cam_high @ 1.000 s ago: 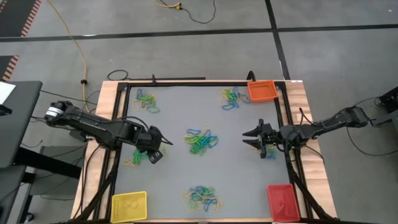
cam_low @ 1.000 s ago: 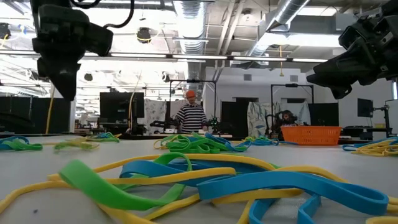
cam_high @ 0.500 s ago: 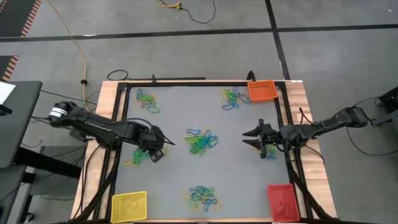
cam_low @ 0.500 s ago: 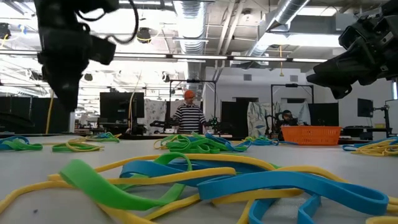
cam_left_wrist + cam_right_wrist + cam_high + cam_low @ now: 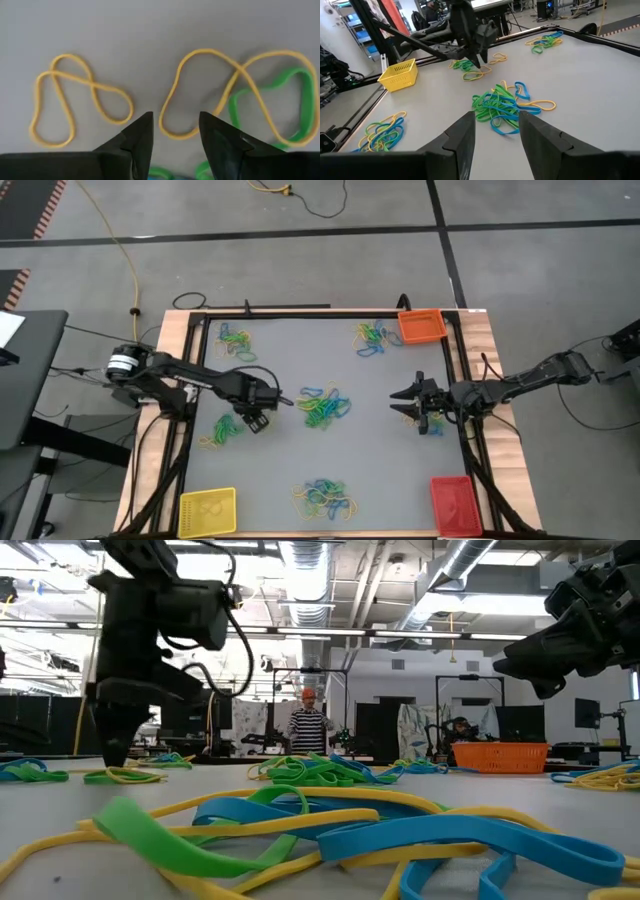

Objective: Sort rubber bands into baskets
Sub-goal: Put the yellow rubber band into the yellow bin

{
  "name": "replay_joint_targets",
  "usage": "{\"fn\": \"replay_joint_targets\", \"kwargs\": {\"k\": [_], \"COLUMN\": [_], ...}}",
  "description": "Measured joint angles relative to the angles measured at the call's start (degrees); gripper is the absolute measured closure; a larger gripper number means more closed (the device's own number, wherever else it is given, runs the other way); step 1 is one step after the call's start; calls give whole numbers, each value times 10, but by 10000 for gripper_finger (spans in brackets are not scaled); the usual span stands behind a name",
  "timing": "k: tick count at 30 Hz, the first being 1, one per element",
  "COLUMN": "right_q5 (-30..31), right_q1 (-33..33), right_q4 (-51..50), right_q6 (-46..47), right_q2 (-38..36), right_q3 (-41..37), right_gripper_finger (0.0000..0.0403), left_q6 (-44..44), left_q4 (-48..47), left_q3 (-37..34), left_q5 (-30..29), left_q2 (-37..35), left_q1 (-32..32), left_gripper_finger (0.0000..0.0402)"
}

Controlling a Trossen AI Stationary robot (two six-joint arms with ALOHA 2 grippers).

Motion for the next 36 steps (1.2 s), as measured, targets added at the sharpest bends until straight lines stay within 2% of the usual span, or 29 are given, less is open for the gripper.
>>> {"fn": "replay_joint_targets", "kwargs": {"k": [5,11,14,18,25,30,33,36], "right_q5": [0,0,0,0,0,0,0,0], "right_q1": [0,0,1,0,0,0,0,0], "right_q4": [0,-1,-1,-1,-1,-1,0,0], "right_q6": [0,0,0,-1,-1,0,2,6], "right_q2": [0,0,0,0,0,0,0,0], "right_q3": [0,0,0,0,0,0,0,0], "right_gripper_finger": [223,223,223,223,223,223,223,223], "left_q6": [32,74,88,92,78,68,68,75], "left_q4": [20,14,5,-13,-59,-61,-49,-36], "left_q3": [3,4,13,44,107,116,101,91], "left_q5": [39,46,48,48,14,15,6,-22], "left_q2": [28,35,25,-6,-51,-55,-41,-18], "left_q1": [32,48,48,44,23,8,6,8], "left_gripper_finger": [290,380,397,401,402,401,385,346]}}
